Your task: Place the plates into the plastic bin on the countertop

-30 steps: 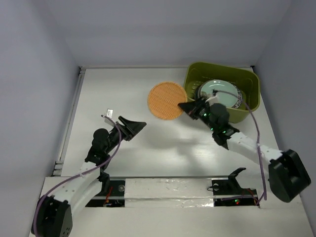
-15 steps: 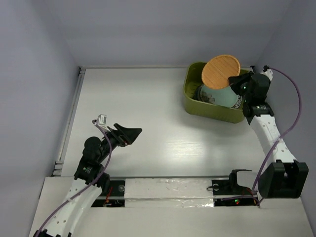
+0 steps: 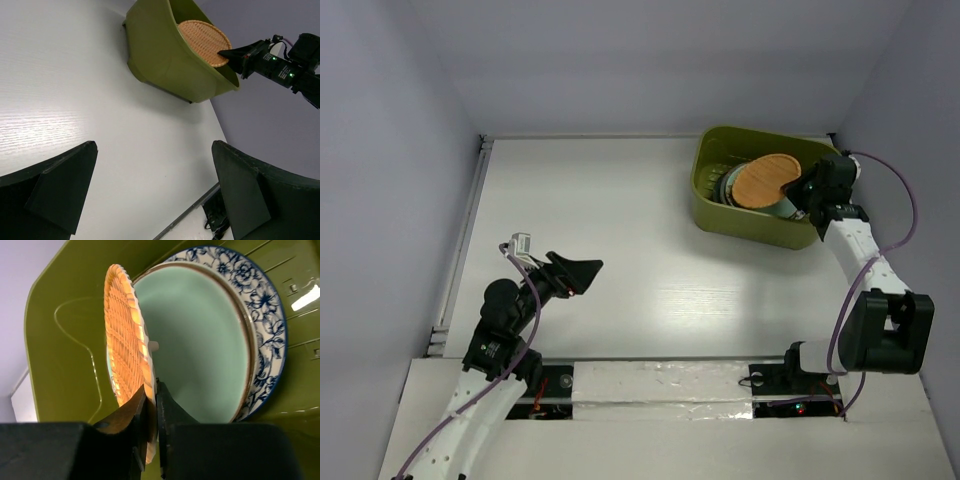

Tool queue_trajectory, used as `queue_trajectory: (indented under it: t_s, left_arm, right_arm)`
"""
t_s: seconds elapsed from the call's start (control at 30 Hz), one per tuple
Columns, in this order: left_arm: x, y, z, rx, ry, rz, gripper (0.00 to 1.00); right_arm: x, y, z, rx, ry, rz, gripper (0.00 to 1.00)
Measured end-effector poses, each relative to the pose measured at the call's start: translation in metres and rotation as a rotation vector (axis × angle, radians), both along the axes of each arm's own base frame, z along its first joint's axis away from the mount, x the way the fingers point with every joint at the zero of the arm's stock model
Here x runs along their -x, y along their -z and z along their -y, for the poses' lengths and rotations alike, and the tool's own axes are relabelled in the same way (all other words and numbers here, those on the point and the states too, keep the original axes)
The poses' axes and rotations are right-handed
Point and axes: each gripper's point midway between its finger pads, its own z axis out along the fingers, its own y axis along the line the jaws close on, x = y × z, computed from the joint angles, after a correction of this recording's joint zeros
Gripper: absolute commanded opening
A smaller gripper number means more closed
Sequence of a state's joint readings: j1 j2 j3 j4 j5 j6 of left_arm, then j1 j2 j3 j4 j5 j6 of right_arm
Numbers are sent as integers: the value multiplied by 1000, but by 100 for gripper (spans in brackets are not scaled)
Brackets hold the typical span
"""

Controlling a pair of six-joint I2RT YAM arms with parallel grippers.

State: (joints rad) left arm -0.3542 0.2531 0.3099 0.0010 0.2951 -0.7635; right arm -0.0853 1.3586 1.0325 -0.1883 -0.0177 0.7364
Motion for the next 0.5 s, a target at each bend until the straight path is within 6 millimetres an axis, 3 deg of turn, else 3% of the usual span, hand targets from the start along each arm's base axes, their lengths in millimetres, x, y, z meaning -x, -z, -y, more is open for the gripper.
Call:
queue_trajectory:
  t_s: [0.07,0.1,0.17,0.23,0.4,0.47,0.5]
  left_arm:
    - [0,1,0,-3,-1,-2,99]
    - [0,1,0,-3,-2,-4,99]
    - [0,2,-1,-5,-2,-5,99]
    - [0,2,0,-5,-1,-4,99]
    - [0,2,0,-6,1,-3,99]
    - [1,2,0,-9,6,0,99]
    - [1,1,1,-10,9,2,99]
  right_arm:
    - [0,2,3,1,8,-4,33]
    - [-1,3,4,2,12,-7,34]
    - [-1,7,5,10,11,-16,45]
    - [-2,13,7,15,13,-32,46]
    - [0,25,15,45,36,-74,90]
    - [1,19,20,69,55,-59,100]
    - [2,14,23,80,69,-47,100]
